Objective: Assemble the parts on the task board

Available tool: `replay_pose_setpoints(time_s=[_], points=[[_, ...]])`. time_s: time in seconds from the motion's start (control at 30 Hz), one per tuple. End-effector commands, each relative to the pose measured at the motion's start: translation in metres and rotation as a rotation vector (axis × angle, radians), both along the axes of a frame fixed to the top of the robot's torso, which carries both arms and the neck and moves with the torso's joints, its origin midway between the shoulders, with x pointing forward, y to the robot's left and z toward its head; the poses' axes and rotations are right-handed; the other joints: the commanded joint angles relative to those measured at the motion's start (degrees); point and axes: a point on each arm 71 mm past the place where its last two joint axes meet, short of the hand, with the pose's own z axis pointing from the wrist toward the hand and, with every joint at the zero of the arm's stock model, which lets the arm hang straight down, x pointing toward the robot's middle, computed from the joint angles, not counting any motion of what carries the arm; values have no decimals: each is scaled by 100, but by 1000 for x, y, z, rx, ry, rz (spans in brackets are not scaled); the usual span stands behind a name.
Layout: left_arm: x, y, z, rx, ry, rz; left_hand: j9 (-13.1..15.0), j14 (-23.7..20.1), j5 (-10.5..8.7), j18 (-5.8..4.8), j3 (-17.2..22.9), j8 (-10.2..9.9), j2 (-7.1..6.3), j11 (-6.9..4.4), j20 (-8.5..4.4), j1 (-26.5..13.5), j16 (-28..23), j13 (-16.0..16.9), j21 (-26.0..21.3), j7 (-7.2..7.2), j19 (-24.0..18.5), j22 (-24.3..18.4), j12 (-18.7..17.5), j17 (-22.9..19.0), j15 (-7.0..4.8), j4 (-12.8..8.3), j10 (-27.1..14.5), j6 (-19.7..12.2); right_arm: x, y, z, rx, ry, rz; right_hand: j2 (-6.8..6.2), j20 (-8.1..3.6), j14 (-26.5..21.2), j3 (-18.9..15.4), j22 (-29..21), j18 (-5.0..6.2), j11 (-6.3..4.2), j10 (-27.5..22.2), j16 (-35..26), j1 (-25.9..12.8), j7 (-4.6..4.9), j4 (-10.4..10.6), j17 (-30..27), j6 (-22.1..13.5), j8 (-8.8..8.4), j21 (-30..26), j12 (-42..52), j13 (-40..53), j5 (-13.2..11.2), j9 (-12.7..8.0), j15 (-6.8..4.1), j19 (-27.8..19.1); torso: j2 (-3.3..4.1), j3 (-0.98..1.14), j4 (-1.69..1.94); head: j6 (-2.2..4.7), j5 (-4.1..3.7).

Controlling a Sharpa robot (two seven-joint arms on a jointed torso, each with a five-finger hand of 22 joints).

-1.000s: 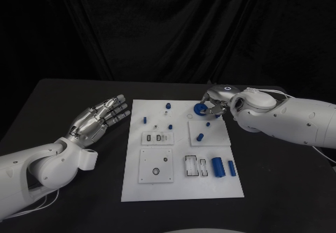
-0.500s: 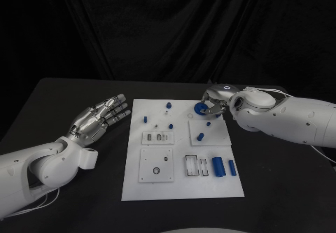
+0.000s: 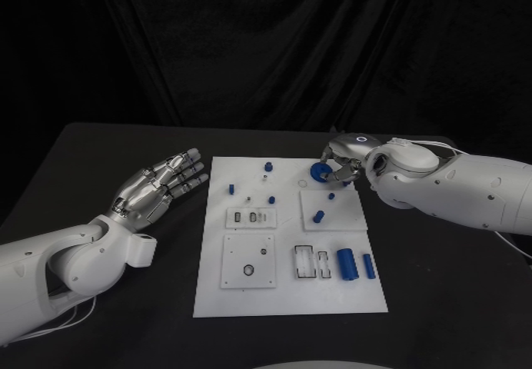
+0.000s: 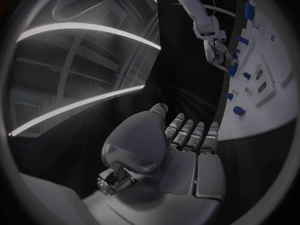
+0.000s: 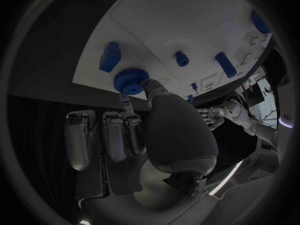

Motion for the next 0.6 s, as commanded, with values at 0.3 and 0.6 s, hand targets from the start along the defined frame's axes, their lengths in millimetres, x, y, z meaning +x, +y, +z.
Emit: replay_pose_setpoints(time_s=[0.3,0.6], points=[[-2,5,11,-100,-134,33,3,24,15,-40,39,7,4,41,13,53,31,9,38,169,36,6,25,10,39,2,10,20,-6,-3,-2,11,-11,7,-4,-70,611,278,1510,-44,-76,606,14,-2,-367,-346,1509,469,388,14,16,1507,153,673,-78,604,-2,-1,4,12,24],[-3,5,11,-99,-132,33,4,31,15,-43,46,8,2,46,13,51,38,10,41,171,40,7,26,12,43,1,15,24,-10,2,8,27,-31,26,-16,-79,611,273,1510,-44,-84,606,14,-34,-373,-351,1509,453,407,14,16,1507,139,718,-86,604,-2,2,6,23,22]])
